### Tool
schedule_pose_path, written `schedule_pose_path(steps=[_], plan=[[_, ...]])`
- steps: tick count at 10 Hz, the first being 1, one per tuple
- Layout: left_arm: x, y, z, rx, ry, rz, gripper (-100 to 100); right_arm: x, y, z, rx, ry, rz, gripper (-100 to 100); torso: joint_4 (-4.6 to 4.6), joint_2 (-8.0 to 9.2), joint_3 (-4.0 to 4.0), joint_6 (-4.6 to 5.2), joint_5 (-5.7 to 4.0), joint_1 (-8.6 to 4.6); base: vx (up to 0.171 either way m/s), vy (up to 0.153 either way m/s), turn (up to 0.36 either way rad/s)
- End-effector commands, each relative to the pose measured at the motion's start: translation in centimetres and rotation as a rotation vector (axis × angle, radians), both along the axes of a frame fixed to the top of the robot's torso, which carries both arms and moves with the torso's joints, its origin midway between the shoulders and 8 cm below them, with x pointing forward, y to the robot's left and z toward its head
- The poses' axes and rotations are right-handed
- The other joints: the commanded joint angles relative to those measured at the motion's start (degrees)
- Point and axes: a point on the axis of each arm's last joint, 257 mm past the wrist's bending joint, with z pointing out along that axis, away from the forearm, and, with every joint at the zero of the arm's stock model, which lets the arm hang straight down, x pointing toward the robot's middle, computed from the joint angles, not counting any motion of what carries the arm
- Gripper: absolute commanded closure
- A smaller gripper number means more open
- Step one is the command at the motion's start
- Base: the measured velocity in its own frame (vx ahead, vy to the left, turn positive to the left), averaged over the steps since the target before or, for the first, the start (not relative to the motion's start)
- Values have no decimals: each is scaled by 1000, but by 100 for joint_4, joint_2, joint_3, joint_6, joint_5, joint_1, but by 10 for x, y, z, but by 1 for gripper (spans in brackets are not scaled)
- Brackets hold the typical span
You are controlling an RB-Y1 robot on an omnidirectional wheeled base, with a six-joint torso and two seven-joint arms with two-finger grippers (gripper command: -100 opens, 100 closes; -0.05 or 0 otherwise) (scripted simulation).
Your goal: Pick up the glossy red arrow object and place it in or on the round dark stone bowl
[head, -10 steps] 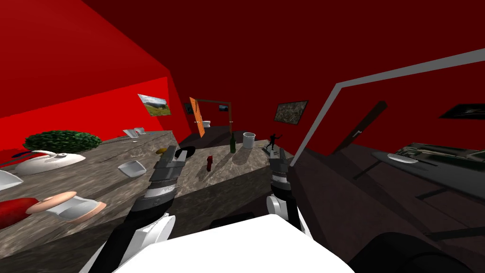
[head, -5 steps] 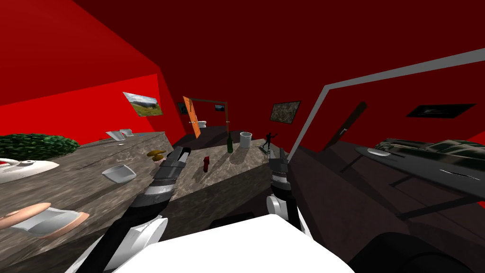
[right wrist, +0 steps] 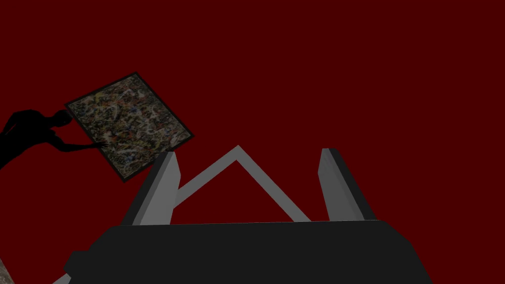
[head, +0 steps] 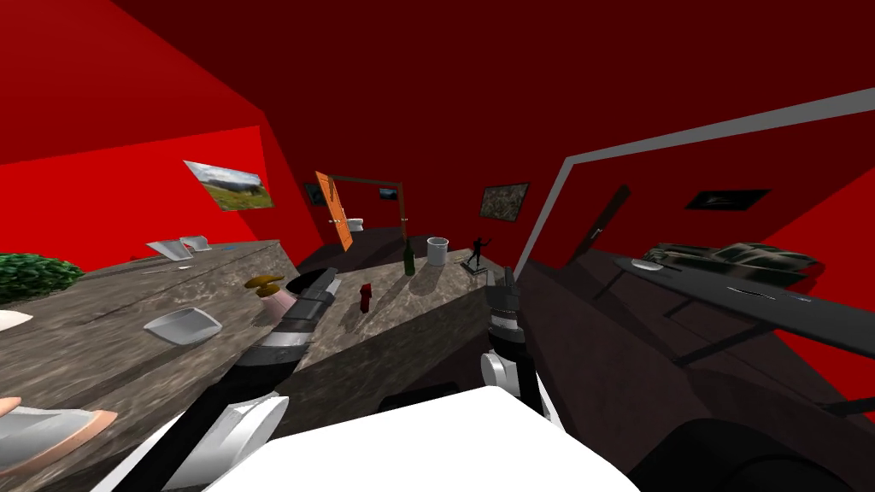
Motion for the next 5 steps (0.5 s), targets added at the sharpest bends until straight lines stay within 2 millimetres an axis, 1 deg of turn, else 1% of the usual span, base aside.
schedule_pose_path(steps=[1, 2, 3, 4, 5], plan=[[8, 9, -13, 35, 56, 5, -100, 0, 0, 0, 0, 0, 0, 0, 0, 0, 0, 0, 0, 0, -11, 3, -157], [12, 17, -22, 55, 93, 14, -100, 0, 0, 0, 0, 0, 0, 0, -1, -1, -1, 3, 0, 0, -18, 14, -271], [14, 16, -25, 77, 109, 7, -100, 0, 0, 0, 0, 0, 0, 0, 0, 1, 0, 3, 0, 4, -17, 18, -65], [19, 25, -37, 100, 157, 17, -100, 0, 0, 0, 0, 0, 0, 0, 0, 1, 1, -1, 1, 4, -15, 6, -129], [19, 25, -38, 111, 164, 14, -100, 0, 0, 0, 0, 0, 0, 0, 0, 1, 1, 1, 0, 2, -13, 6, -96]])
